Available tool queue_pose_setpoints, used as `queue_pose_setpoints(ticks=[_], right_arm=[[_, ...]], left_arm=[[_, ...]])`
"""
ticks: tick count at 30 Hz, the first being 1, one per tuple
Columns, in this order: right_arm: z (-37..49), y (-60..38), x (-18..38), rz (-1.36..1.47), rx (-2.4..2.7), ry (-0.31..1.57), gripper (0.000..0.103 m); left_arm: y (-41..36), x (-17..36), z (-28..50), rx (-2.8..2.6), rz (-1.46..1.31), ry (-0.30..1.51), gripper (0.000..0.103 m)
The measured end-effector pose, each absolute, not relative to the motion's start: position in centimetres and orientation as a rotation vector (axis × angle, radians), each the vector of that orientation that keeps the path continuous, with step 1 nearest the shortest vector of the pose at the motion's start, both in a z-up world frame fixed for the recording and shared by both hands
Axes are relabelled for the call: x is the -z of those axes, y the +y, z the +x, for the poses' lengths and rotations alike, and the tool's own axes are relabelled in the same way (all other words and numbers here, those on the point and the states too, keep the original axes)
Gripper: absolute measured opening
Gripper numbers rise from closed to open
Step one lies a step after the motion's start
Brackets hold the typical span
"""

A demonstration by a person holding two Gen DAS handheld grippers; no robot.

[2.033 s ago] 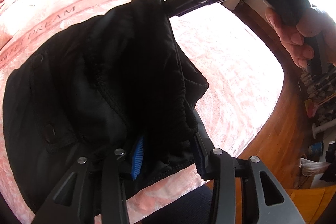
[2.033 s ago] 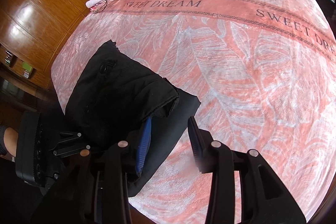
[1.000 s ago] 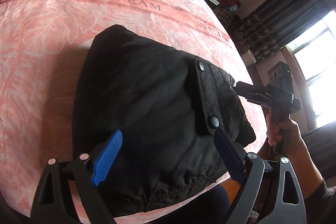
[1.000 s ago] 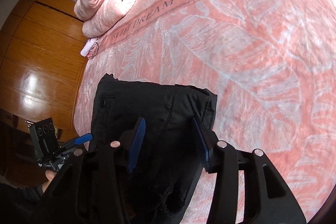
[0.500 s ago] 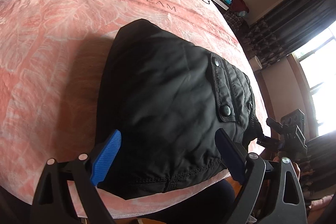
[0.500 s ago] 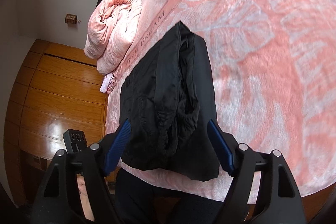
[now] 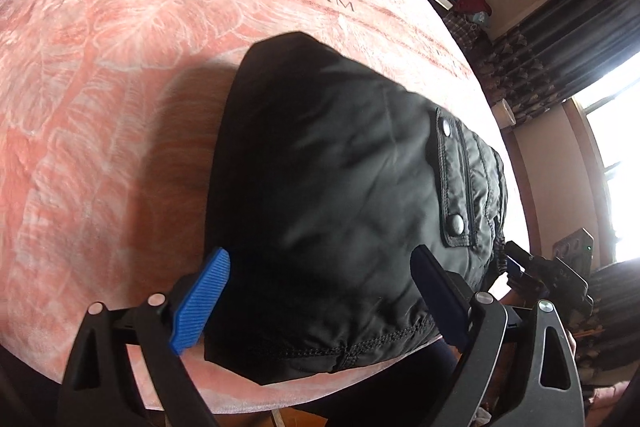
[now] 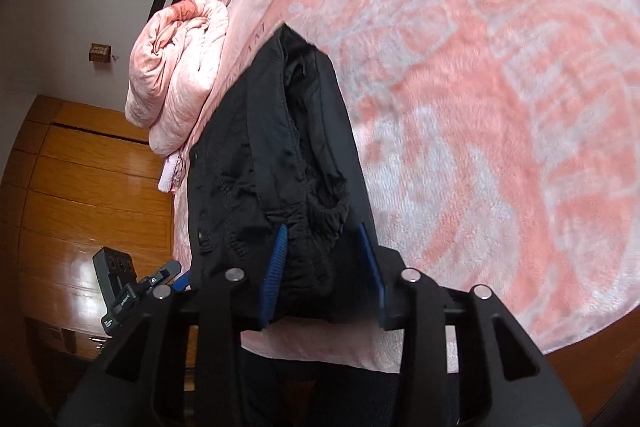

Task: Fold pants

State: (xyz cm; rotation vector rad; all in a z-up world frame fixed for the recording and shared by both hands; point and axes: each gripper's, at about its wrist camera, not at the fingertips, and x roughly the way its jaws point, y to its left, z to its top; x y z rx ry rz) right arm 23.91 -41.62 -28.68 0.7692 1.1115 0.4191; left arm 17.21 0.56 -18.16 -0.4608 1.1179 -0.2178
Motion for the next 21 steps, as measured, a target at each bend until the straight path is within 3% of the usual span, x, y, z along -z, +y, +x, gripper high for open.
queue_pose_setpoints(ticks=[4,8,9,10,12,14,15,16,21], right_arm=[[23.9,-39.9,24.5,0.768,-0.514,0.996,0.038],[25.7,-36.8,27.4,0.740,-0.585,1.123,0.038],[26.3,-37.0,29.0,0.739,-0.561,1.158,0.029],[26.8,-37.6,30.3,0.741,-0.536,1.191,0.002],[27.3,-39.0,30.9,0.790,-0.519,1.223,0.000],[27.3,-39.5,28.1,0.769,-0.542,1.149,0.026],[27.8,-39.7,26.8,0.766,-0.556,1.106,0.053],[28.7,-39.7,25.9,0.770,-0.569,1.078,0.057],[35.6,-39.5,27.6,0.906,-0.601,1.090,0.053]], left_arm=[[0.8,16.1,16.6,0.253,-0.452,1.037,0.092],[-0.3,16.5,17.0,0.331,-0.477,1.038,0.092],[-0.7,16.8,17.2,0.350,-0.471,1.046,0.092],[-1.2,17.3,17.5,0.356,-0.454,1.064,0.093],[-1.8,18.3,18.0,0.348,-0.421,1.114,0.092],[-1.7,18.3,18.0,0.362,-0.410,1.112,0.093],[-1.4,18.3,18.1,0.375,-0.420,1.112,0.093],[-1.3,18.5,18.2,0.380,-0.432,1.116,0.094],[-0.9,19.0,18.5,0.384,-0.451,1.129,0.094]])
